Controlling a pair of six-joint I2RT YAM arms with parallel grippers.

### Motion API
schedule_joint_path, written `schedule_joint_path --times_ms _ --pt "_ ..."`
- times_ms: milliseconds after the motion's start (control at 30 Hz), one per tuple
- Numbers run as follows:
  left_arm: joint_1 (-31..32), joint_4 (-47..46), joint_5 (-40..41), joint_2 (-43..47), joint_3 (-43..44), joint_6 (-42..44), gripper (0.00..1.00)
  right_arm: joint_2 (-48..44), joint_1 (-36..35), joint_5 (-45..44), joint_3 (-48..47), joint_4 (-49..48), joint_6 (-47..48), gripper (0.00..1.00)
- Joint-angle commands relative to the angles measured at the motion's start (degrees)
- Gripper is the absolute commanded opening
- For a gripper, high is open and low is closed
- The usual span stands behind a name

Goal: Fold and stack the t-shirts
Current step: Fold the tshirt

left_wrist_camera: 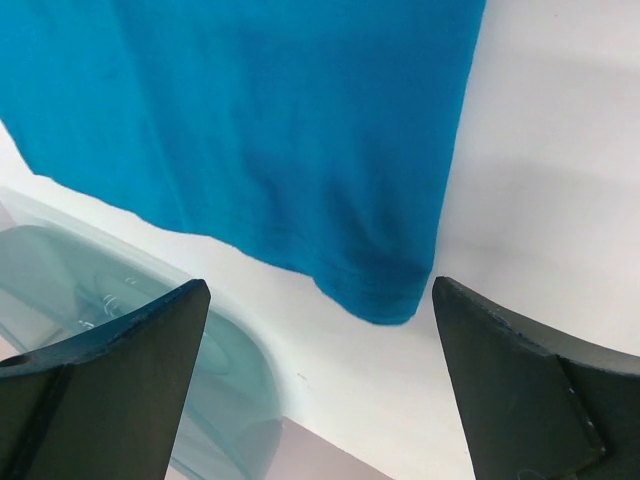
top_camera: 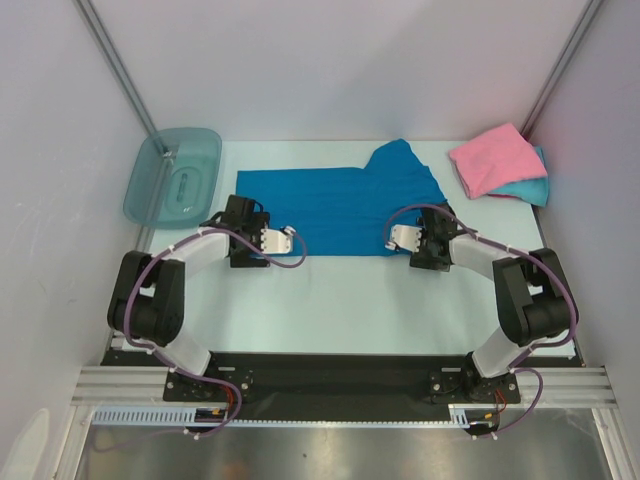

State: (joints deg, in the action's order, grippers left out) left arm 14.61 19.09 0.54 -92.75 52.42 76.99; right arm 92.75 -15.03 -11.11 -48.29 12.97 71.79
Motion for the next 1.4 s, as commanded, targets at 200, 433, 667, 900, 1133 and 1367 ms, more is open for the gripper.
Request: schedule_joint_path --times_ms 200,433,667,900,1133,1367 --pt "0.68 4.11 -3.52 4.69 0.23 -1.14 1.00 2.17 0.61 0.39 -2.77 -0.58 0.72 0.83" --pt "0.95 4.11 -3.96 3.98 -1.71 -1.05 1.00 3.40 1.93 0.21 -4.79 -1.02 1.60 0.82" --pt "1.56 -2.74 0.95 -0.59 -4.08 -1.23 1.00 3.75 3.16 0.21 -6.37 -1.55 2.13 0.81" --pt "1.56 -4.77 1.49 -1.91 -4.00 -1.85 0.96 3.23 4.22 0.13 -6.29 -1.90 2.92 0.79" --pt "1.47 -3.01 1.40 -2.96 -2.77 -1.93 0.26 3.75 4.39 0.30 -6.64 -2.25 2.74 0.79" --pt "1.12 -1.96 1.49 -3.40 -1.54 -0.79 0.11 3.49 4.39 -0.05 -6.64 -1.29 2.21 0.57"
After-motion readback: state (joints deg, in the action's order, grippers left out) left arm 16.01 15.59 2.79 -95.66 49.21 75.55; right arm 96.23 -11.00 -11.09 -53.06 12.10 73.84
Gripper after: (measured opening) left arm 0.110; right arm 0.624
